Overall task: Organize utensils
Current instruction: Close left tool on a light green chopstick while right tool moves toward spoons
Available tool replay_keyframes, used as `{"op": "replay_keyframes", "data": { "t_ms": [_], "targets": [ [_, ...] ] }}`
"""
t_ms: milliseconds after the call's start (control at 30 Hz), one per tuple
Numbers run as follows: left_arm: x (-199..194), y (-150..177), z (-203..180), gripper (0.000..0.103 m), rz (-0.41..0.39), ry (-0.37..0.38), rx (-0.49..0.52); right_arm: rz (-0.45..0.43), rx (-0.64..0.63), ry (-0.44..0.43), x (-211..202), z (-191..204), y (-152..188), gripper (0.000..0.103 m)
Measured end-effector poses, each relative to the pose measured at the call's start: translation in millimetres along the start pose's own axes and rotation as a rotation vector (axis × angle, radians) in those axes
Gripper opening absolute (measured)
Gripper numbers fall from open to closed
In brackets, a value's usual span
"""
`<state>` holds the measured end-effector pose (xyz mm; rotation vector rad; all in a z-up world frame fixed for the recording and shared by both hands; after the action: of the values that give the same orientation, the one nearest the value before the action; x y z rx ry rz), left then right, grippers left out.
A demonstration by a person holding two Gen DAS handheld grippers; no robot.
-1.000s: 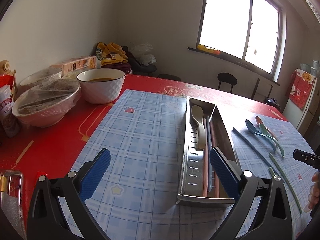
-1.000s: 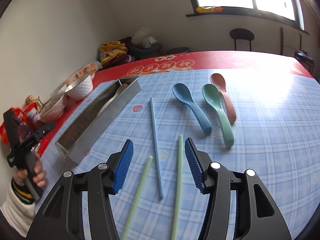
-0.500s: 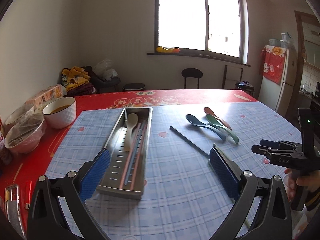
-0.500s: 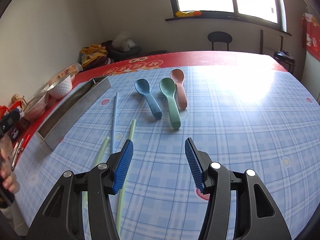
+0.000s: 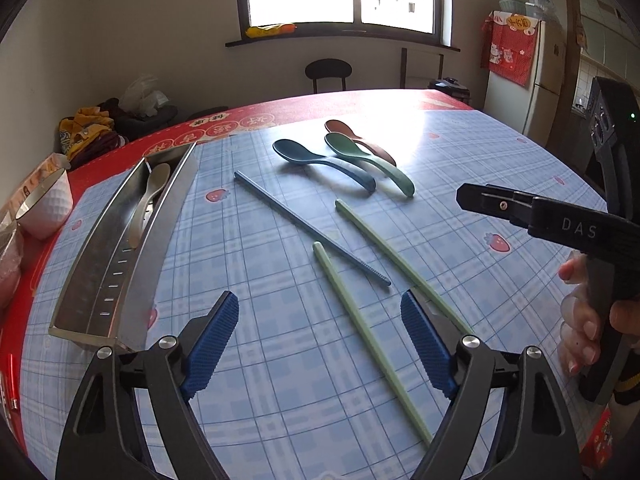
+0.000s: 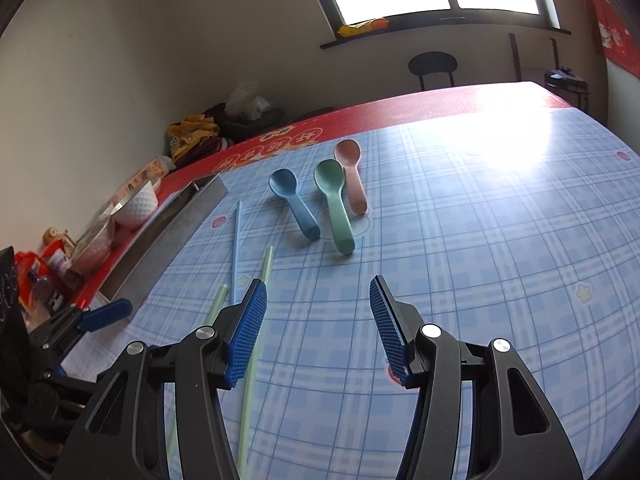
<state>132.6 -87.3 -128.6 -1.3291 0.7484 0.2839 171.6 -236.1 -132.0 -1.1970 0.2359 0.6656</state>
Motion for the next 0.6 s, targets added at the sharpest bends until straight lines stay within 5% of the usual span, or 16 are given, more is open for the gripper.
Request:
{"op": "replay_keyframes", "data": {
  "t_ms": [367, 533, 600],
  "targets": [
    [24.2, 11.8, -12.3, 0.052, 0.113, 0.031, 0.056, -0.003, 0.037, -0.036, -1.1, -3.7, -0.1, 0.053],
    [25.3, 15.4, -14.2, 0.014, 0.12, 0.054, 0.057, -0.006, 0.048, -0.04, -1.9, -5.7, -0.3, 0.053],
    [25.0, 15.6, -10.5, 0.011, 0.124, 0.051, 0.048, -0.007, 0.05, -0.043, -2.2, -5.7, -0.4, 0.053]
  ]
}}
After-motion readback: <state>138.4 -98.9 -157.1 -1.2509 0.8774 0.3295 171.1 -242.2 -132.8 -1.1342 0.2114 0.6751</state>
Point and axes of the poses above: each gripper's, at about its wrist camera, not at the fingertips, and x roughly the way its jaws point, z to its left, y to its underside, the point moved 4 cm from there along x, roughly the way its jaws point, and after that the axes turned 5 degrees about -z, right-handed, at the moved point
